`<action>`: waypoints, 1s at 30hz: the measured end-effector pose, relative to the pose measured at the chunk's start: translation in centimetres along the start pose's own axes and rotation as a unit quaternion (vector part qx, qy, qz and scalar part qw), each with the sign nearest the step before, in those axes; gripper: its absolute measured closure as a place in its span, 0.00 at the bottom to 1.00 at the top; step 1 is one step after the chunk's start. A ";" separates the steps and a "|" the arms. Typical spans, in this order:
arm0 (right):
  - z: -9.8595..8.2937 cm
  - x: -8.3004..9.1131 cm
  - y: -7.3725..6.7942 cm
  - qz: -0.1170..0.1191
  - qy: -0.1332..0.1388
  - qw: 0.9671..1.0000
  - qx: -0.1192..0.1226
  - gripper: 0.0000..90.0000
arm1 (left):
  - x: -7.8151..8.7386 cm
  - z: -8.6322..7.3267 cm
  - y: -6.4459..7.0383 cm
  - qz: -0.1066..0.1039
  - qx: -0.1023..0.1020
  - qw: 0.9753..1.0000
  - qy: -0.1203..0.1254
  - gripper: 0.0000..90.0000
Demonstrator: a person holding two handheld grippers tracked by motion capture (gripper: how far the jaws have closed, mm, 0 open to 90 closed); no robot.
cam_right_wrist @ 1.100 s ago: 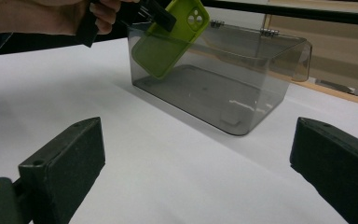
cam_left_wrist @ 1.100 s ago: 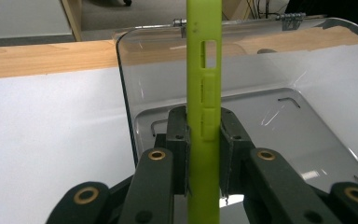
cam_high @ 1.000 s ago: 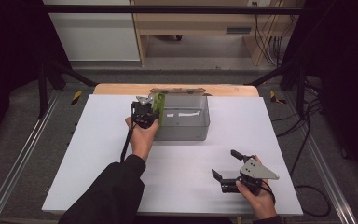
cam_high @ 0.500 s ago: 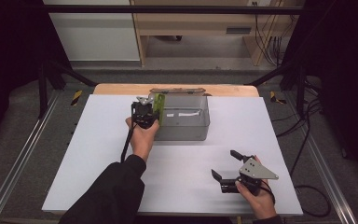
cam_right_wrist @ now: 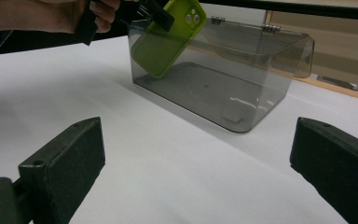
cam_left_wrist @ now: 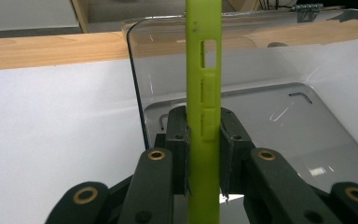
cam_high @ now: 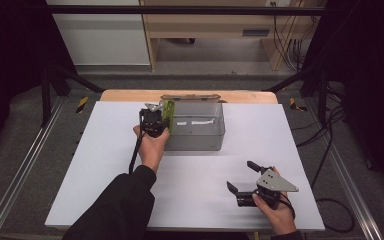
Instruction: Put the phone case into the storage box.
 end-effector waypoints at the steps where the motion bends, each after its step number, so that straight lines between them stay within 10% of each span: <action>1: 0.0 0.0 0.0 0.000 0.000 1.000 0.000 0.04 | 0.0 0.0 0.0 0.000 -0.001 1.000 0.000 0.85; 30: 0.0 0.0 -0.1 0.000 -0.002 1.000 -0.007 0.04 | 0.0 0.4 -0.3 0.013 -0.015 1.000 0.018 0.83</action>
Point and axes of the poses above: each handheld gripper's, and its own axes: x roughly backward along the jaws, z roughly out of its top, y roughly to its right, the point moved 10 cm from there along -x, roughly forward along the jaws, and after that the axes turned 12 degrees about y, right-handed, at the moved point
